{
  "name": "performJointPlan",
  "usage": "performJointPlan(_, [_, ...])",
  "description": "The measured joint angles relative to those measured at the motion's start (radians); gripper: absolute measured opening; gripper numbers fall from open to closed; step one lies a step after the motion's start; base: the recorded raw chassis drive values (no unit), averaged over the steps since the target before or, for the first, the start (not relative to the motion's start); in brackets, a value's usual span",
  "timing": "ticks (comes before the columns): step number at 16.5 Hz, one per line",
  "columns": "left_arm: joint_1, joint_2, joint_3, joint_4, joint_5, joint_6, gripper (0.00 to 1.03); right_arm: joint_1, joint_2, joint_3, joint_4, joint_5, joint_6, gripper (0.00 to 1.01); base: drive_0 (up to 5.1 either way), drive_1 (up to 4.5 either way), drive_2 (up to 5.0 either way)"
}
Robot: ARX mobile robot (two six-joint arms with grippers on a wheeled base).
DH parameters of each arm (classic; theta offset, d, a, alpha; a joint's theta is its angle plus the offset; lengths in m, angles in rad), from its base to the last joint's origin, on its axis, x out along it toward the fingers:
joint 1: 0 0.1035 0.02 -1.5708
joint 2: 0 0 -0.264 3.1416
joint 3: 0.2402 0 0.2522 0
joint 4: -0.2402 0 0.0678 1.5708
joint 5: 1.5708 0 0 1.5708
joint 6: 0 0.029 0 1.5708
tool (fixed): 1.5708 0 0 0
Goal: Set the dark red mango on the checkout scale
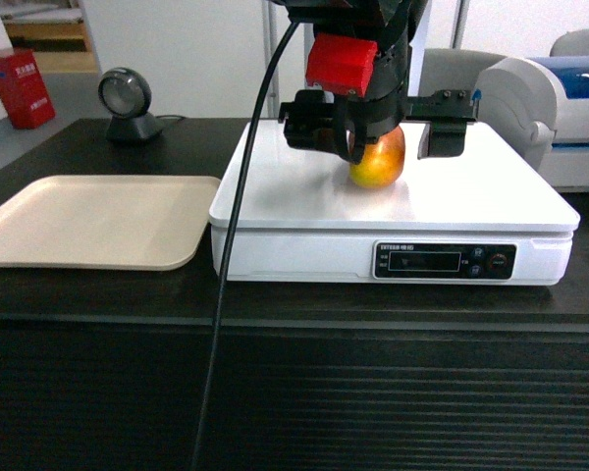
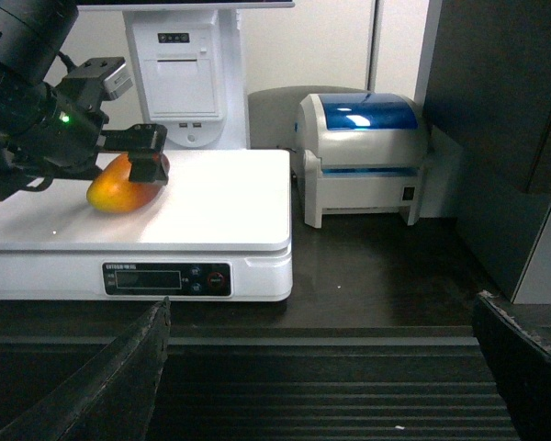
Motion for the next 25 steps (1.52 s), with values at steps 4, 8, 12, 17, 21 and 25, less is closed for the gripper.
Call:
performJointPlan(4, [-0.005,-0.05,-0.047,0.058,-0.008,0.04,0.98,0.0,0.0,0.0,0.0,0.0,0.0,0.98,0.0,0.0,0.0])
performJointPlan(8, [0.0,-0.203,-0.223,0.269,0.046,0.149,0.98,0.0,0.0,0.0,0.0,0.0,0.0,0.98,0.0,0.0,0.0])
performJointPlan(12, [0.057,-0.442,-0.543,0.465,0.149,0.254,0.98,0.0,0.0,0.0,0.0,0.0,0.0,0.98,0.0,0.0,0.0])
performJointPlan(17, [0.171,-0.67,-0.848,0.55,0.147,0.286,0.98,0.0,0.0,0.0,0.0,0.0,0.0,0.98,0.0,0.0,0.0])
performJointPlan(21, [0.294,-0.794,-1.014,0.577,0.056,0.273,0.98,0.0,0.0,0.0,0.0,0.0,0.0,0.98,0.0,0.0,0.0])
performJointPlan(25, [0.393,-1.003,-1.241,0.666,0.038,0.293,0.98,0.0,0.0,0.0,0.0,0.0,0.0,0.98,0.0,0.0,0.0])
